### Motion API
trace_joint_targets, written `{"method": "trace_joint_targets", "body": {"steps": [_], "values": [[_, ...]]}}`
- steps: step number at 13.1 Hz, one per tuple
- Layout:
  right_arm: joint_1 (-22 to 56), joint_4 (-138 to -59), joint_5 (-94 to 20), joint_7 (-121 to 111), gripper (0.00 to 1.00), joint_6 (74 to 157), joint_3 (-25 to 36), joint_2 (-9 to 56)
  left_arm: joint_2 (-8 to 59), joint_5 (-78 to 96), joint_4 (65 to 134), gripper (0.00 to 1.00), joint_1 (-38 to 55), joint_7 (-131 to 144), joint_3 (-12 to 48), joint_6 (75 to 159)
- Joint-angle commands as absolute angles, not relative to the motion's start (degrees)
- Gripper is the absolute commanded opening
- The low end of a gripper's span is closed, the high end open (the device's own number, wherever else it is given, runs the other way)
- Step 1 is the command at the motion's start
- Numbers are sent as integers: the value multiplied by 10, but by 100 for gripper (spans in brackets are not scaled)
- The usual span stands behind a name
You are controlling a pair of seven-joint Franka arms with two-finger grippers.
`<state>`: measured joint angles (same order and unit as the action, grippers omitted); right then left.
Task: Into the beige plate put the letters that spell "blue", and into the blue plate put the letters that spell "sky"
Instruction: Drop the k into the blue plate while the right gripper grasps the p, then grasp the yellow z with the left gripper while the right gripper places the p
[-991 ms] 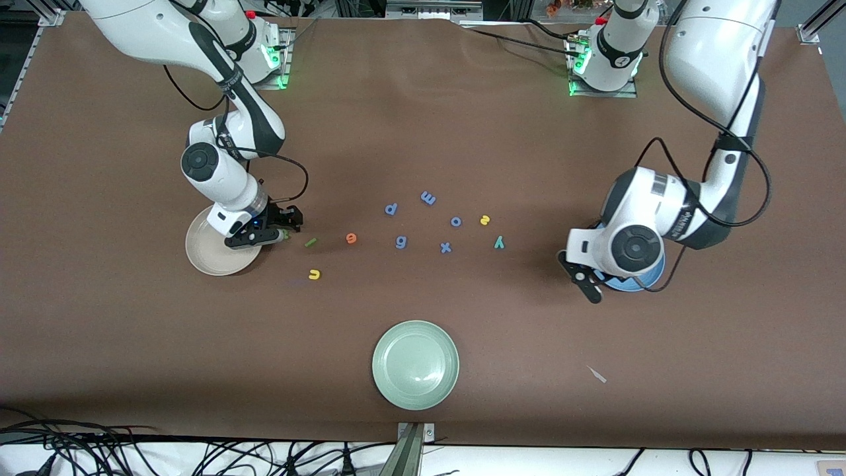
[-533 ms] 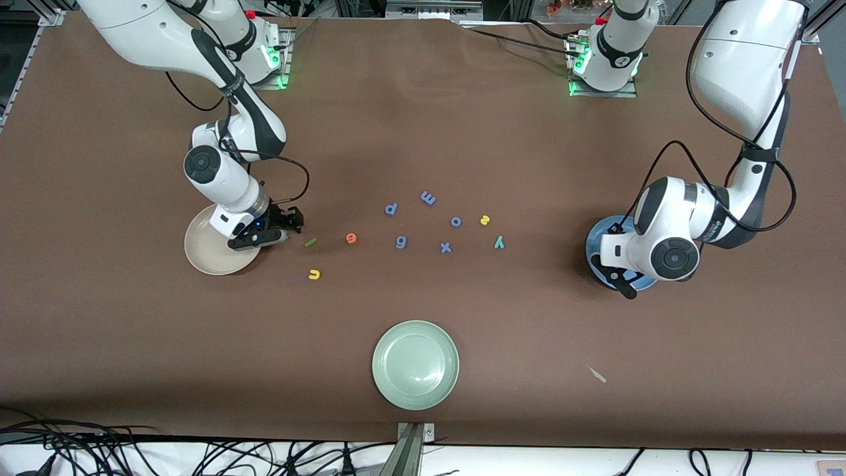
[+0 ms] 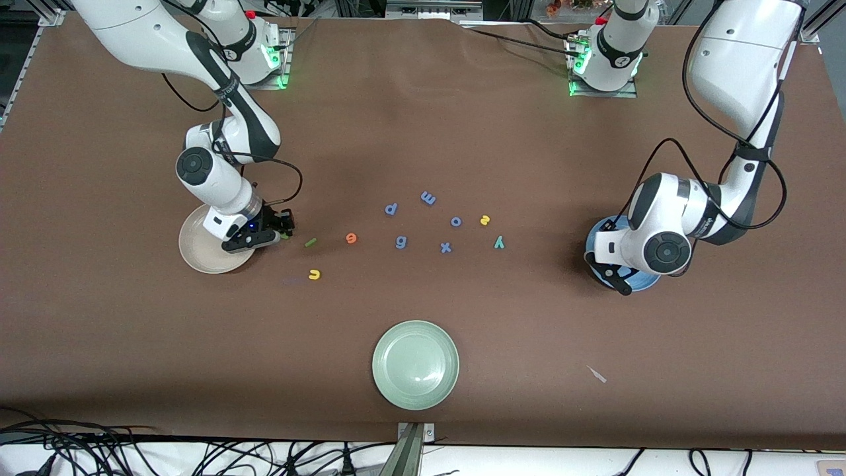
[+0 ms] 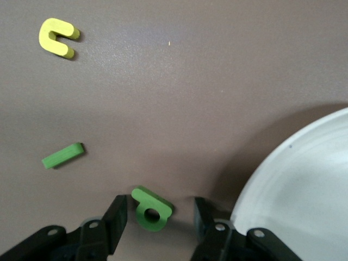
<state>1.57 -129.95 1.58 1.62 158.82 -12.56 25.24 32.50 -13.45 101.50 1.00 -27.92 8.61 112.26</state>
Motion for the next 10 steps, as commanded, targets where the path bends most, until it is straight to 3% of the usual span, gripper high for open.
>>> {"method": "trace_joint_targets", "body": {"steps": [1,3,8,10], "values": [[11,-1307,24,19,53,1601,-129,258,274,-109,1022,100,8,-224,113,1091],[11,-1307,25,19,42,1600,-130,258,262,-89,1023,100,11,-137,143,1078],[11,-1307,25,18,30,1596,-131,251,267,-89,1023,100,18,157,256,1085],[11,-1307,25,17,25,1585,-131,242,277,-89,1022,100,46,226,265,1105]]}}
